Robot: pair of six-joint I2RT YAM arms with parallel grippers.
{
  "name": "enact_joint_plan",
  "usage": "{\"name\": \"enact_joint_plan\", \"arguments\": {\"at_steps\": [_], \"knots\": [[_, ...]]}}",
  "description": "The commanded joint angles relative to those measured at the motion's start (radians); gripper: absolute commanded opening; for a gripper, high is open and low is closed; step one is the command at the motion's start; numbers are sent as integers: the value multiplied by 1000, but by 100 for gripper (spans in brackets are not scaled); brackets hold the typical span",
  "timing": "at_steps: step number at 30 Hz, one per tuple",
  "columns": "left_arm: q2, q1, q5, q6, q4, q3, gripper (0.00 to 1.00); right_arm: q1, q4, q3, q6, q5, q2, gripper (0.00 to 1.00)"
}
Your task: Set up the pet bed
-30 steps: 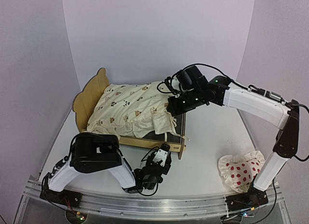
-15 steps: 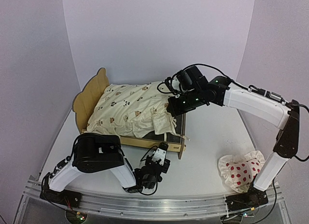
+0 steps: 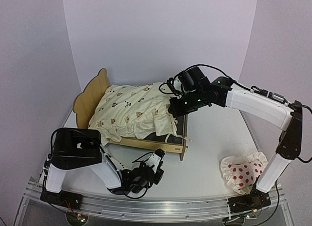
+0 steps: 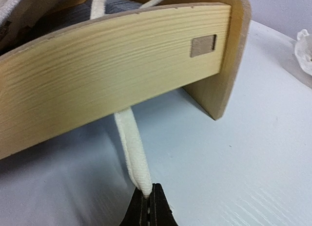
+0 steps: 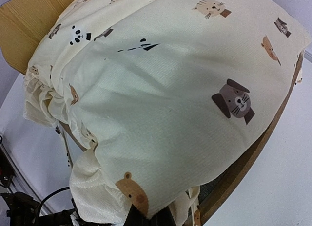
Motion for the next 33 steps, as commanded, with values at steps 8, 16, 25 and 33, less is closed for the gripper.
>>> {"name": "enact_joint_plan", "arguments": {"at_steps": [8, 16, 25, 33], "knots": [[-174, -16, 132, -178, -326, -14, 0, 4, 14, -89, 34, -74, -64, 23], [-205, -17, 139, -224, -357, -23, 0, 1, -145, -128, -8, -21, -139, 76], [-241, -16, 143, -235, -368, -46, 0, -146, -195, -285, 73, -96, -234, 67], [-252, -16, 153, -236, -376, -51, 0, -168, -173, -312, 99, -188, -170, 63]]}}
